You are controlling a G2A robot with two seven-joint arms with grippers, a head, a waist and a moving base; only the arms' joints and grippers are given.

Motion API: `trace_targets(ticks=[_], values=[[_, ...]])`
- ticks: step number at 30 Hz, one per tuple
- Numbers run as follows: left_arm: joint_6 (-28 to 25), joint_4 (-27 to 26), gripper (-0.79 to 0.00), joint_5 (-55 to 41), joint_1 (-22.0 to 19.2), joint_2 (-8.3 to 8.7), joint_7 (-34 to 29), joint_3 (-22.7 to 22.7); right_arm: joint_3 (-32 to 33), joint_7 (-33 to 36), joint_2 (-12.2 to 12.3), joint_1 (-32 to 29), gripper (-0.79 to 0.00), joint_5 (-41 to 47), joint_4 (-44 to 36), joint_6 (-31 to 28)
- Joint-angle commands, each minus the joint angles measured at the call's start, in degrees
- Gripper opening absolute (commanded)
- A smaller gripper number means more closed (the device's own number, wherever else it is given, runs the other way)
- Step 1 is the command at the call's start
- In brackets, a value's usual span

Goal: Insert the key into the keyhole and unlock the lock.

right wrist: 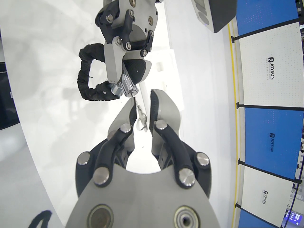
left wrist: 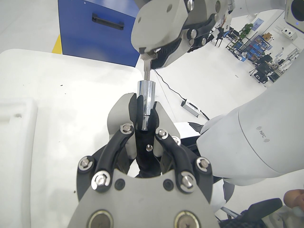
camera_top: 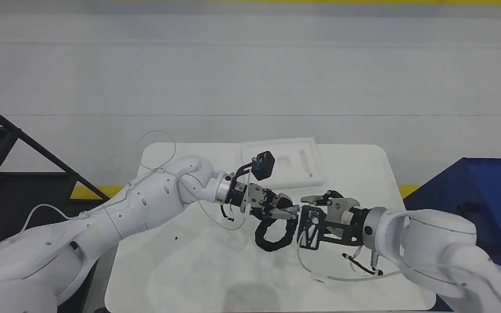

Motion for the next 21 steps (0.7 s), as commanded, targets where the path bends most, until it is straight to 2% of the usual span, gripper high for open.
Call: trace_targets(ticks=[1, 9, 20, 21], values=[[0.0, 0.1, -0.785, -0.3, -0.1, 0.0, -0.2, 0.0, 0.1, -0.6, -0.1, -0.1, -0.785, 0.8, 0.0, -0.1], [0.0, -0.8, -0.785, 1.4, -0.1, 0.09, 0.5, -0.5, 2.1, -2.6, 0.0, -0.9, -0.785, 11.1, 2.8, -0.2], [0.0, -1.7, -0.785, 6.7, -0.1, 0.8, 5.2, -0.4, 5.4, -1.3, 0.1, -1.0, -0.785, 26.1, 7.5, 3.9], [0.0, -1.7, -0.785, 7.2, -0.1, 0.9, 5.8, -0.2, 5.7, -1.4, 0.1, -0.9, -0.733, 27.1, 7.8, 3.9]])
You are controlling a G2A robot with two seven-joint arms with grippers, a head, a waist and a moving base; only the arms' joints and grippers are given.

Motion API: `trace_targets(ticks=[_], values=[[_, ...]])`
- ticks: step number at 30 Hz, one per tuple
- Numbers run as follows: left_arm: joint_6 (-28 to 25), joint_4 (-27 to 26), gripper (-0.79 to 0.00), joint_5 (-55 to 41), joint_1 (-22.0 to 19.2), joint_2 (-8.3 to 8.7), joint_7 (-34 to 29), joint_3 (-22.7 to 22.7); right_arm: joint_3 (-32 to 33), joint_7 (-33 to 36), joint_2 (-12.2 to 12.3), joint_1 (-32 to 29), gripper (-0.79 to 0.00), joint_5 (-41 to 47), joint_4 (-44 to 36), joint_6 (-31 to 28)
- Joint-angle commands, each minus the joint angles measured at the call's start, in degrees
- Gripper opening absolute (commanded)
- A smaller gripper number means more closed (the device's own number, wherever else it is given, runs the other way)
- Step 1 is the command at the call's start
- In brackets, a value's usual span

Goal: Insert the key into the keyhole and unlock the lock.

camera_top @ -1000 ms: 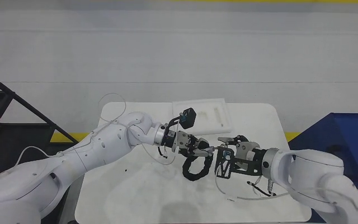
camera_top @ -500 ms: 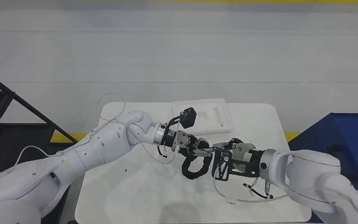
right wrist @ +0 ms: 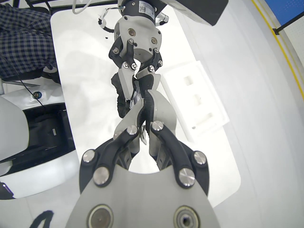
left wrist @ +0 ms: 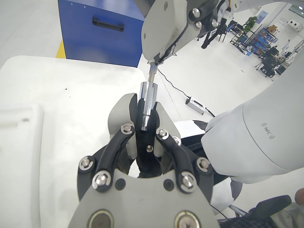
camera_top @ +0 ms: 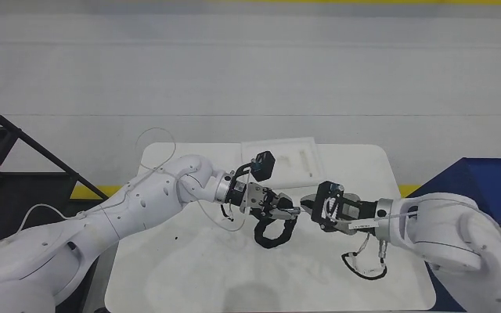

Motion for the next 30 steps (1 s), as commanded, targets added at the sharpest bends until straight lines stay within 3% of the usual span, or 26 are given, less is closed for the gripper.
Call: trace_targets(ticks=[1, 2, 3, 13, 16, 21, 30], values=[[0.0, -0.1, -0.785, 1.1, 0.0, 0.21, 1.2, 0.3, 0.6, 0.0, 0.0, 0.1, -0.653, 1.8, 0.4, -0.1], [0.0, -0.2, -0.785, 1.5, 0.0, 0.31, 1.7, 0.4, 0.9, 0.0, 0.1, 0.2, -0.471, 2.5, 0.4, -0.5], [0.0, -0.2, -0.785, 1.9, 0.0, 0.42, 2.1, 0.4, 1.4, 0.0, 0.1, 0.3, -0.431, 2.9, 0.5, -0.6], [0.0, -0.7, -0.785, 4.9, 0.3, 1.25, 5.4, 0.4, 5.2, 1.3, 0.9, -2.0, -0.431, 8.4, 2.1, -3.8], [0.0, -1.1, -0.785, 5.6, 0.3, 1.46, 6.2, 0.4, 5.0, 1.5, 0.9, -2.4, -0.508, 9.3, 3.2, -4.5], [0.0, -1.4, -0.785, 6.6, 0.3, 1.69, 7.1, 0.4, 3.9, 0.6, 0.8, -2.4, -0.551, 9.7, 4.6, -4.9], [0.0, -1.5, -0.785, 8.2, 0.5, 1.93, 9.5, 0.4, 1.5, -1.8, 0.4, -2.0, -0.773, 12.3, 7.3, -6.4]])
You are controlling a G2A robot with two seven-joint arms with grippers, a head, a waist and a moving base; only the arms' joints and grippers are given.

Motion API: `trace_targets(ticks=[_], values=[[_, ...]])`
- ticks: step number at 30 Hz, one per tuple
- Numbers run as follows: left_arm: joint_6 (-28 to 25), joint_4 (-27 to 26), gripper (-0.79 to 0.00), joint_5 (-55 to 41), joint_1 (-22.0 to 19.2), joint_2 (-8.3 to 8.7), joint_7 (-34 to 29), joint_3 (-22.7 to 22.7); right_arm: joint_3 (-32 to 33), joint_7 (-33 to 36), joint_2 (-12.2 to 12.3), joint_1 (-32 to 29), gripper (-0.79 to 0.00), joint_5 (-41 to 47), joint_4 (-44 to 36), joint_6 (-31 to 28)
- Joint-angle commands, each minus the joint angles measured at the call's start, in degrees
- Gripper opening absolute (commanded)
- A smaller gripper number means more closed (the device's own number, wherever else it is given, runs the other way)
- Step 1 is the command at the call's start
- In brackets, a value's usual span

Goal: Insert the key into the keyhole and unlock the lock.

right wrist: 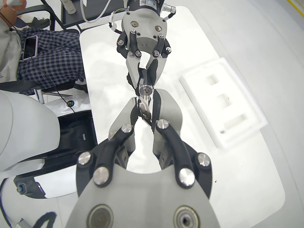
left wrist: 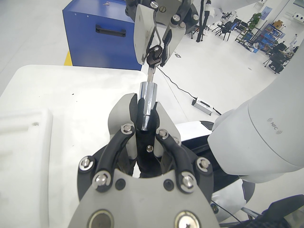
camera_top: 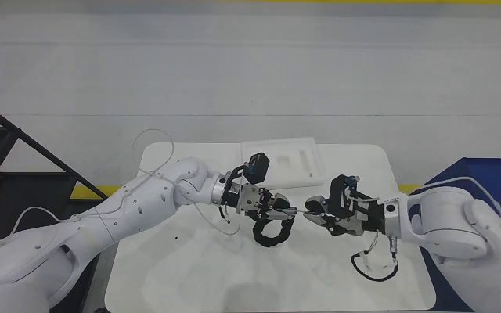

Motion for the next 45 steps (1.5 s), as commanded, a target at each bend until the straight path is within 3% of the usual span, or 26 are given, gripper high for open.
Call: trace_targets(ticks=[1, 11, 13, 14, 17, 25, 33, 34, 35, 36, 45], values=[[0.0, -0.1, -0.785, 0.5, 0.0, 0.03, 0.5, 0.0, -0.5, -0.9, -0.1, 0.1, -0.785, 1.1, 0.7, -0.7], [0.0, 0.6, -0.785, 6.2, -0.3, 0.27, 6.3, 0.0, -2.3, -1.8, -0.5, 0.9, -0.767, 9.8, 4.4, -0.6], [0.0, 1.0, -0.785, 7.6, -0.1, 0.4, 6.7, 0.0, -2.5, -1.0, -0.5, 1.3, -0.456, 10.3, 4.6, -0.7], [0.0, 1.3, -0.785, 8.0, 0.0, 0.44, 6.7, 0.0, -2.6, -0.7, -0.5, 1.5, 0.0, 10.6, 4.7, -0.7], [0.0, 2.4, -0.785, 8.9, 0.4, 0.54, 5.1, 0.0, -2.6, -0.2, -0.5, 1.9, 0.0, 11.2, 4.9, -0.6], [0.0, 10.0, -0.785, 5.9, 1.0, 0.16, -6.3, 0.0, -1.4, 0.4, -0.3, 0.6, 0.0, 10.6, 4.7, -0.8], [6.8, 13.4, -0.785, 0.7, 3.0, -2.38, -22.7, 0.0, -2.9, 0.2, -0.6, 1.4, 0.0, 8.9, 6.3, -2.9], [6.6, 13.8, -0.671, -0.2, 3.4, -2.78, -24.1, 0.0, -3.4, 0.0, -0.7, 1.8, 0.0, 8.7, 7.1, -3.2], [6.8, 14.5, -0.465, -0.8, 3.5, -3.18, -25.3, 0.0, -3.8, -0.2, -0.8, 2.3, 0.0, 8.4, 7.9, -3.6], [7.1, 15.0, -0.003, -1.1, 3.5, -3.59, -26.3, 0.0, -4.4, -0.3, -0.9, 2.9, 0.0, 8.1, 8.8, -3.9], [2.9, 19.8, 0.0, -4.1, 2.2, -6.14, -27.4, -2.3, -8.3, -1.6, -2.5, 11.3, 0.0, 9.0, 18.8, -7.5]])
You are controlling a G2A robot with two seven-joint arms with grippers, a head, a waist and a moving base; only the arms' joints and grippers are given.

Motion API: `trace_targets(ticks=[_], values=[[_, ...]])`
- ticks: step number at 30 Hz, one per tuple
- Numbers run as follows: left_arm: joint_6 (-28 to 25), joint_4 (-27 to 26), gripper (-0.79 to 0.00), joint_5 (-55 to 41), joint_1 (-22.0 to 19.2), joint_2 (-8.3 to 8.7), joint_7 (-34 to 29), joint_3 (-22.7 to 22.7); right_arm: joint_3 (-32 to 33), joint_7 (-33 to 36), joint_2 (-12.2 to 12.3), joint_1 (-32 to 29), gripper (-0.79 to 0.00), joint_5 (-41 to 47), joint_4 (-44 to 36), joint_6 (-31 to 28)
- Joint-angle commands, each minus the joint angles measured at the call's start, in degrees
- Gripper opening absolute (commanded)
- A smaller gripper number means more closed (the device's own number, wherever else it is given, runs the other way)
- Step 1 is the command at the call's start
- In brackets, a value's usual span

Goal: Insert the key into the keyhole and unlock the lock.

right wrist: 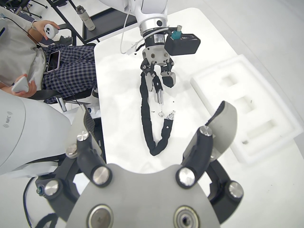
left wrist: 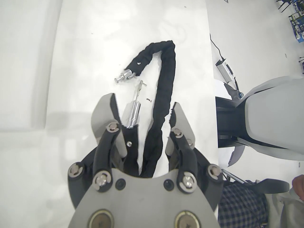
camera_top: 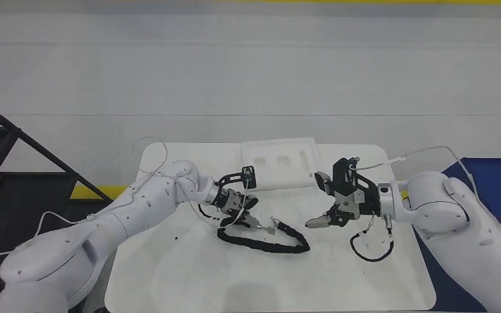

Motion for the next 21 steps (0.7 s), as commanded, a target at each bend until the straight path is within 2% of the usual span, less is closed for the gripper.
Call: trace_targets(ticks=[1, 5, 7, 10, 16, 21], values=[[-1.5, 0.8, 0.0, 0.5, -1.1, -0.23, 0.5, -1.1, -0.5, -0.1, -0.3, 2.3, 0.0, 0.9, 2.3, -0.6], [-3.7, 1.3, 0.0, 0.5, -4.3, 0.02, 2.6, -4.7, -1.5, -0.1, -1.0, 7.1, 0.0, 4.2, 6.4, -3.4], [-3.7, 2.9, 0.0, 0.6, -6.9, 0.68, 3.0, -7.2, -2.6, 1.5, -1.3, 10.3, 0.0, 7.5, 8.8, -5.3], [-3.7, 2.5, 0.0, 0.0, -9.8, 1.78, 3.3, -10.6, -4.0, 4.3, -1.9, 15.6, 0.0, 10.0, 11.6, -5.4], [-3.7, 0.8, 0.0, -2.3, -13.5, 3.67, 2.7, -15.5, -6.3, 4.0, -3.4, 23.6, 0.0, 8.8, 17.9, -4.9], [-3.7, -0.9, 0.0, -3.4, -14.3, 4.85, 2.7, -17.7, -7.5, 1.3, -4.4, 27.1, 0.0, 6.8, 21.9, -5.7]])
